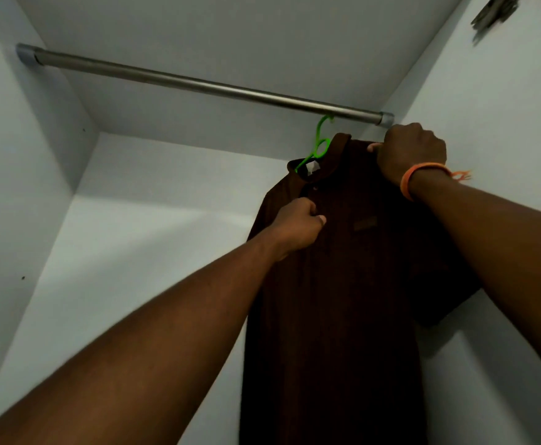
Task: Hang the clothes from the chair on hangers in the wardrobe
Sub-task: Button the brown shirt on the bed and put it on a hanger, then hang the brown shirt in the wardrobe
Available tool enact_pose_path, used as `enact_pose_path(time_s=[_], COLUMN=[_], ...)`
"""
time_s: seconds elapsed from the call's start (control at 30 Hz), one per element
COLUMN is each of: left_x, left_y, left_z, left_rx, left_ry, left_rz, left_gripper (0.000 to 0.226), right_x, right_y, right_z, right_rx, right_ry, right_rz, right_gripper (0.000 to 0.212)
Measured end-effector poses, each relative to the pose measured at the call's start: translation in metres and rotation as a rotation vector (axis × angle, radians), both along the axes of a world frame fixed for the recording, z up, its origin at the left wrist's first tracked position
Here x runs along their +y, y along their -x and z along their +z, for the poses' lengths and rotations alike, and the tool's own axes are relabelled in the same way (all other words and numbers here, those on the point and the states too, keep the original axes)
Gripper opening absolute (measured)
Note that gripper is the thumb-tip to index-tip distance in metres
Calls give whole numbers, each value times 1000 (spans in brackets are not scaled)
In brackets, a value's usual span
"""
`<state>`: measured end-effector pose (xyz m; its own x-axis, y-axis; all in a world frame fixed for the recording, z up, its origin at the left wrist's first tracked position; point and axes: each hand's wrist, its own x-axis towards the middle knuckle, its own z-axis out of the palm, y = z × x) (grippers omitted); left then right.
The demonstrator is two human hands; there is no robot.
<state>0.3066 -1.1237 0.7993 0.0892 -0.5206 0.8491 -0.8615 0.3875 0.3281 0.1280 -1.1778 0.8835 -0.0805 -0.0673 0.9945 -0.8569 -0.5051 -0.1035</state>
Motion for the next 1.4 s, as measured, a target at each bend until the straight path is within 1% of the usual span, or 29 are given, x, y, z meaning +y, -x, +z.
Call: enact_pose_path(time_s=[0.07, 0.1, 0.17, 0.27, 0.4, 0.53, 0.6, 0.7, 0.77, 0.87, 0.93, 1.03, 1.17, 1.27, 1.4], left_x=[-7, -9, -13, -19, -16, -11, -6, 4, 16, 38, 56, 83, 132, 182, 265], left_y=[4, 6, 8, 10, 21, 36, 41, 43, 41, 37, 34, 33, 41, 58, 88], left_z=[5, 6, 7, 7, 1, -18, -26, -36, -44, -70, -96, -149, -229, -288, -364], left_rx=[-3, -10, -9, 12, 0, -21, -25, -8, 25, 88, 151, 268, 449, 620, 794], left_ry=[5, 2, -14, -28, -2, -32, -49, -60, -58, -26, 1, 26, 42, 67, 52], left_rz=[4, 11, 20, 20, 42, 43, 29, 6, -2, 8, 30, 80, 152, 217, 386], left_gripper=[39, 43, 43, 24, 47, 55, 56, 56, 55, 50, 45, 34, 20, 18, 18], right_x=[-5, -6, -8, -9, -13, -10, -7, -1, 8, 22, 36, 54, 84, 118, 187], right_y=[3, 6, 12, 26, 42, 50, 54, 54, 46, 31, 19, 4, -9, -11, -7], right_z=[10, 15, 22, 24, 8, -8, -12, -21, -38, -84, -130, -205, -298, -361, -436], right_rx=[-14, -20, -33, -66, -62, -18, -45, -147, -212, -256, -240, -250, -284, -288, -249], right_ry=[16, 25, 39, 36, 56, 57, 47, 27, 13, 53, 51, -12, -240, -377, -550], right_rz=[-10, -10, -10, -6, -50, -100, -68, 58, 115, 72, 86, 153, 304, 419, 648], right_gripper=[45, 44, 42, 42, 41, 40, 39, 39, 56, 88, 96, 92, 81, 75, 68])
